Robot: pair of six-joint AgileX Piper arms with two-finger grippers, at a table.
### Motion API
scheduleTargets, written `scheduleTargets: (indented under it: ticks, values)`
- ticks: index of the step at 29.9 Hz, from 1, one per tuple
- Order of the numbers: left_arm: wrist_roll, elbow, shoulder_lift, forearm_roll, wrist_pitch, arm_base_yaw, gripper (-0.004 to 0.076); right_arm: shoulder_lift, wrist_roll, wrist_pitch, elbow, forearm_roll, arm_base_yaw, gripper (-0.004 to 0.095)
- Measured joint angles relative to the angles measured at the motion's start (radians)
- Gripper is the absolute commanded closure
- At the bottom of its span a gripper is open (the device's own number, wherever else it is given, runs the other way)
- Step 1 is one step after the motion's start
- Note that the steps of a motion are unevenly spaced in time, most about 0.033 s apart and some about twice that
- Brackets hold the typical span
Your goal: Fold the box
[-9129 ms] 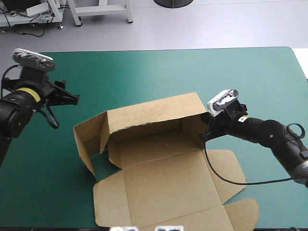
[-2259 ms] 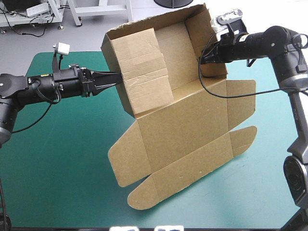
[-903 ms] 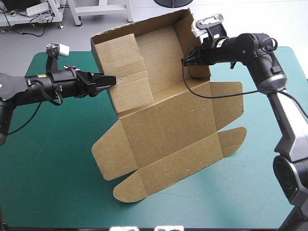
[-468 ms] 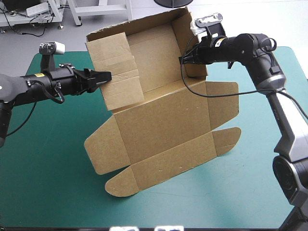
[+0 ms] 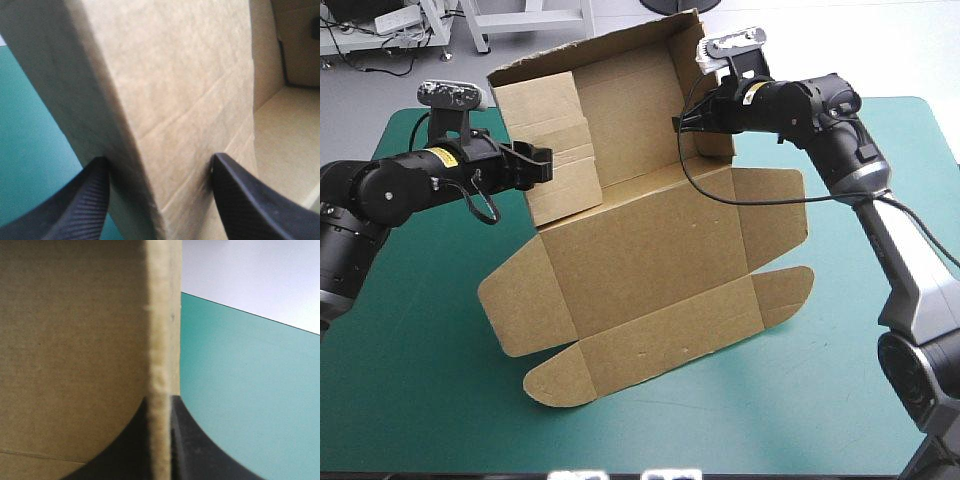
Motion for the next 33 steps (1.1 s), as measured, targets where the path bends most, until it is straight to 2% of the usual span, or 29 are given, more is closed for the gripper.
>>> scheduleTargets:
  ticks: [7,13,21,23,26,27,33]
  values:
    - [-0.19,-0.003,0.01,0.115,-0.026,-0.017,0.0302,0.0,0.054,-0.009,0.0,0.008,0.013,0.0929]
    - [-0.296,-0.003,0.052,0.195,-0.073,-0.026,0.0437,0.0,0.061,-0.013,0.0,0.013,0.013,0.0929]
    - [-0.346,-0.003,0.124,0.37,-0.134,-0.08,0.0461,0.006,0.034,-0.037,0.0,0.028,0.003,0.0932]
    - [-0.358,-0.003,0.143,0.388,-0.139,-0.082,0.0532,0.006,0.029,-0.036,0.0,0.029,0.002,0.0931]
    - [-0.377,-0.003,0.165,0.401,-0.151,-0.084,0.0702,0.006,0.023,-0.032,0.001,0.027,0.0,0.0931]
    - [-0.381,-0.003,0.168,0.408,-0.154,-0.084,0.0729,0.006,0.02,-0.024,0.001,0.019,-0.001,0.0931]
    - [-0.383,-0.003,0.176,0.411,-0.149,-0.086,0.0729,0.006,0.01,0.06,0.001,-0.034,-0.001,0.0931]
